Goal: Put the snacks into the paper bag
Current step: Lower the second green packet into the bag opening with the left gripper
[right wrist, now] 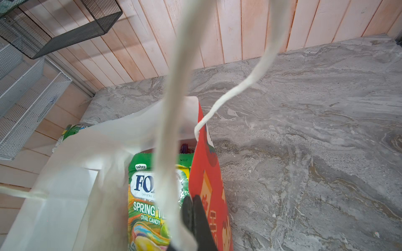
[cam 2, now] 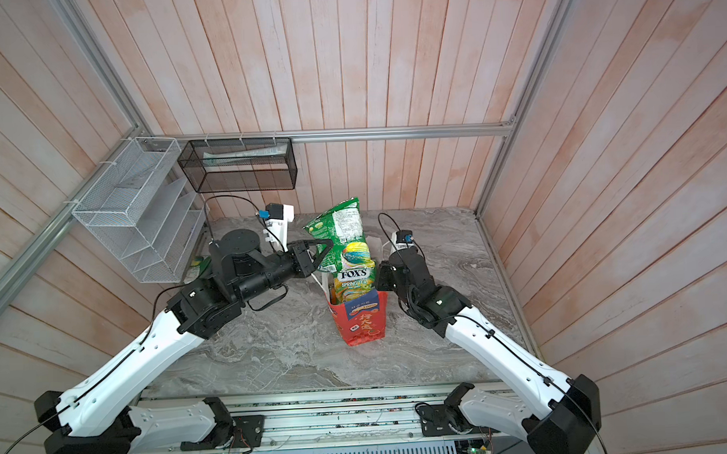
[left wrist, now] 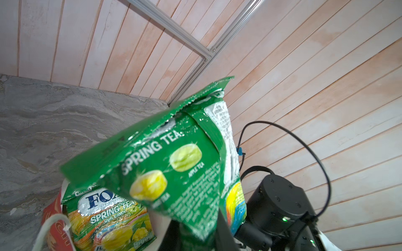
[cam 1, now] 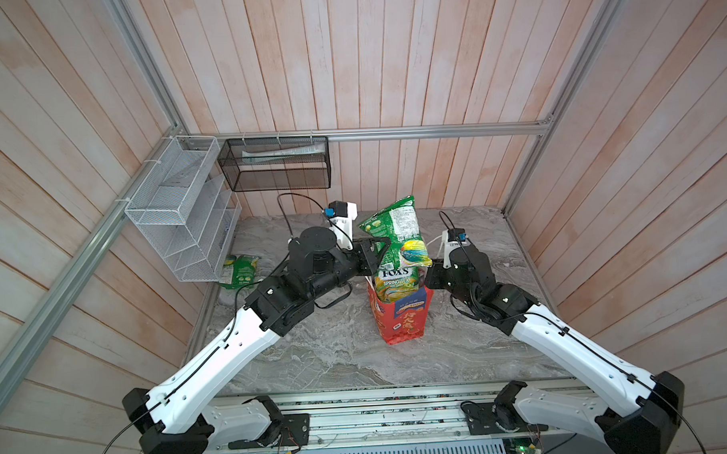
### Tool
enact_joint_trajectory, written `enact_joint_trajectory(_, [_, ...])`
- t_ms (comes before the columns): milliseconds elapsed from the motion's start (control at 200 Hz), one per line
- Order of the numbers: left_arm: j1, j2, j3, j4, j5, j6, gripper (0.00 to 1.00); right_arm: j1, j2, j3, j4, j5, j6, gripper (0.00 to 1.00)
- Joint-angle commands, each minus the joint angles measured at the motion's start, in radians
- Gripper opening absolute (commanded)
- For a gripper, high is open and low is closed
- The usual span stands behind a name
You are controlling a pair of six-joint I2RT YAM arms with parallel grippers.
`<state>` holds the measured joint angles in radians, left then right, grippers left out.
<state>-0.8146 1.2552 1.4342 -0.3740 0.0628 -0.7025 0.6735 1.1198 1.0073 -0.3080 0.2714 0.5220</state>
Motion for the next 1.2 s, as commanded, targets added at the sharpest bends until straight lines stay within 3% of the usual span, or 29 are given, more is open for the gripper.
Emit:
enact_joint_trajectory(0, [-0.006,0.042,0.044,0.021,-0.033,0.048,0.10,0.004,-0.008,0.022,-0.008,0.018,-0.014,0.00])
enact_joint_trajectory(625, [-0.018,0.212,0.072,-0.079,-0.067,0.126,0.08,0.005,-0.001,0.021,-0.008,0.017,-0.016,0.00])
enact_joint_trajectory(1055, [-0.020,0.148,-0.019,-0.116,-0.181,0.115,0.08,0.004,-0.002,0.023,-0.008,0.020,-0.014,0.00])
enact_joint_trajectory(1195, [-0.021,0.154,-0.043,-0.096,-0.154,0.113,0.08,0.005,-0.004,0.022,-0.007,0.020,-0.014,0.00])
